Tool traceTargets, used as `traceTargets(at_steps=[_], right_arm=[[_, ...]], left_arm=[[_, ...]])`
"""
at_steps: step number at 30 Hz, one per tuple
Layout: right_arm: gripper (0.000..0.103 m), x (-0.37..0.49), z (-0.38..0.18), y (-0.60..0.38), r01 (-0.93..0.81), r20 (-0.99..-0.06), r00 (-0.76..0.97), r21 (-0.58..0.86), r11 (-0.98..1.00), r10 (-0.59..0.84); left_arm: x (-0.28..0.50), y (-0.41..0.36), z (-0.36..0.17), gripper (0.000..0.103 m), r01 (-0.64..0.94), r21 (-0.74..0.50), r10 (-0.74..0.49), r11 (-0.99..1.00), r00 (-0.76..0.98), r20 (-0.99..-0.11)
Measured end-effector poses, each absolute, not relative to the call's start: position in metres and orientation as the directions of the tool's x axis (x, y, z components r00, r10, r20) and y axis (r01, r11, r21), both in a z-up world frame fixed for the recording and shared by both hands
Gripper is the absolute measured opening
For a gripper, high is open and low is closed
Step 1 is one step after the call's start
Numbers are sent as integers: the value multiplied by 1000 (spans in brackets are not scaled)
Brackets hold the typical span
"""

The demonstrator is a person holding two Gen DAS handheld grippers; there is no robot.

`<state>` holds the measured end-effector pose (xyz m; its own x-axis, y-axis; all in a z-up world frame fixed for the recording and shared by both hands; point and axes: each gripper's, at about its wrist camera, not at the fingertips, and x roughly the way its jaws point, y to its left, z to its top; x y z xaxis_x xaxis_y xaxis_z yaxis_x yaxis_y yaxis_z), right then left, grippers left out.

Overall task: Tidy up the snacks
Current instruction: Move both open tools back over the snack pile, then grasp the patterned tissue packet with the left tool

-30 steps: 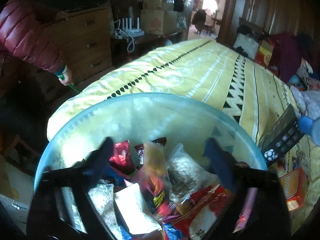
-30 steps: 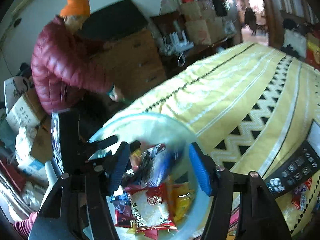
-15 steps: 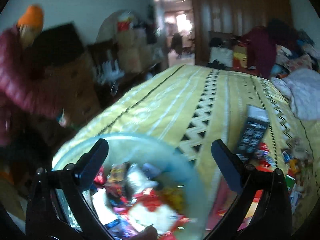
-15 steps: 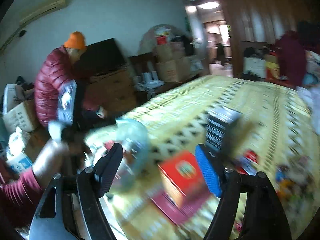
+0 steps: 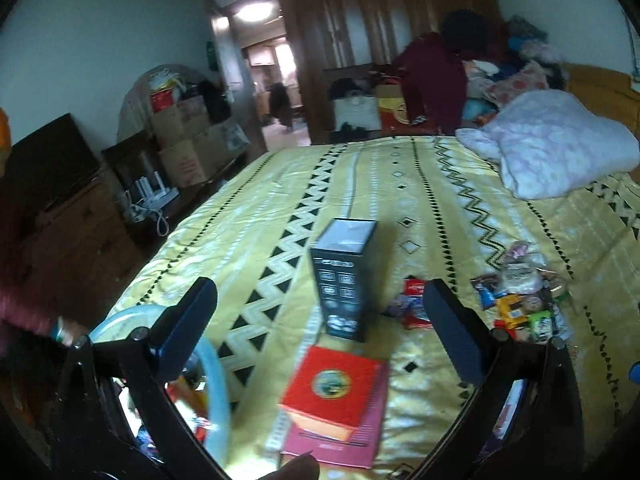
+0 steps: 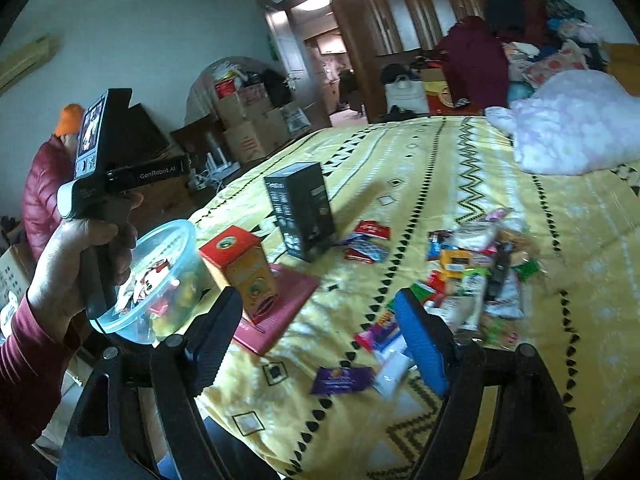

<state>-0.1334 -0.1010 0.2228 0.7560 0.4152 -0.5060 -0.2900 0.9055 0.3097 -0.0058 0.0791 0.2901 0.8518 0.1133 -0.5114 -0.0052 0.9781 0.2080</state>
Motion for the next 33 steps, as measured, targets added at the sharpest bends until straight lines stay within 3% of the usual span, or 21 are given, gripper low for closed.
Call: traceTargets(at_steps=[14,18,21,26,33], right_arm=[[85,-146,196,-155,-208,-514,768,365,907,383],[86,-152,166,-179,-132,-558,750,399,907,355],[86,-157,144,-196,-70,-594,731,425,902,337],[86,-157,113,-218,-9,-628,702,462,887,335],[86,-140,66,-233,33,-663,641,529,848,388]], left_arm=[[2,12,262,103,130,215,24,968,805,-592],[10,-12,239,100,246,126,-103,961,743,-661],[31,-22,207,83,310,-43,-237,950,626,-743],[69,-30,128,81,258,-183,-295,949,511,-808],[133,-22,78,82,135,-207,-246,969,467,-849]])
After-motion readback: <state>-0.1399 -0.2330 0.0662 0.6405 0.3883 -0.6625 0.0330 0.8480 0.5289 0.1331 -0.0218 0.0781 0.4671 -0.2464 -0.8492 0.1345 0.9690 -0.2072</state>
